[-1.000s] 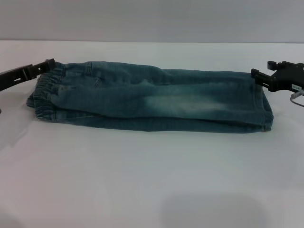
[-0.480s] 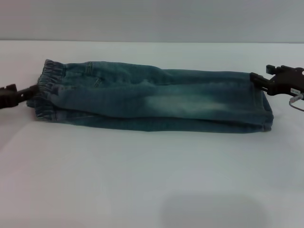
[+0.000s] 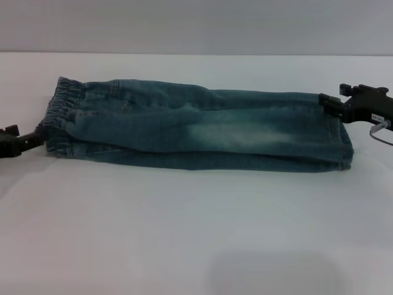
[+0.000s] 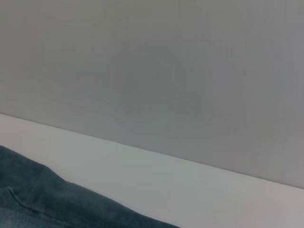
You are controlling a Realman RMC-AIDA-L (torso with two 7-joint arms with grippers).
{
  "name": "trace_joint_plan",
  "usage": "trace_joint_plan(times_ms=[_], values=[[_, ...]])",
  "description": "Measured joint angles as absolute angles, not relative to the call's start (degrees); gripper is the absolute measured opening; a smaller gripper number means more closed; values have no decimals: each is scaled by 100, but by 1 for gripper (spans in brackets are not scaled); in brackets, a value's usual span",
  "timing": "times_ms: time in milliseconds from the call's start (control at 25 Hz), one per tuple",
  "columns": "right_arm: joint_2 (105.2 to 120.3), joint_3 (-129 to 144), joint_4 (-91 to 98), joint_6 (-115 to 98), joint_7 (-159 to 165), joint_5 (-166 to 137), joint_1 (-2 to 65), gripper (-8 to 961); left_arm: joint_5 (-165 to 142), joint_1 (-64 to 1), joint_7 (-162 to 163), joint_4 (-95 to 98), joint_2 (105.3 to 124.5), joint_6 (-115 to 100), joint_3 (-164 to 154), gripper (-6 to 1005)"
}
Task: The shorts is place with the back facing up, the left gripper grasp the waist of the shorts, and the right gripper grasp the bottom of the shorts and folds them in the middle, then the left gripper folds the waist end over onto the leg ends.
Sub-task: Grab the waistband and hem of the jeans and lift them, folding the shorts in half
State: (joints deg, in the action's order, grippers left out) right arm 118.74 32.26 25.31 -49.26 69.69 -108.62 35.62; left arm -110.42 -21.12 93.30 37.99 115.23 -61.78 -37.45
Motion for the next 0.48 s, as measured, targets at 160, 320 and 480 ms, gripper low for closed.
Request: trace_joint_plan(times_ms=[160, 320, 480], values=[[11886, 3204, 2530, -4931, 6969, -10810, 3533, 545, -11072, -2110, 8946, 3795, 11574, -6142, -3725, 838], [11886, 3227, 2531, -5000, 6970, -10580, 3469, 545, -11046, -2111, 8675, 3788, 11647, -6016, -3669, 837], [11882, 3203, 2531, -5074, 6970, -10564, 3436, 545, -11068, -2147, 8556, 3788, 11713, -5783, -3695, 836]])
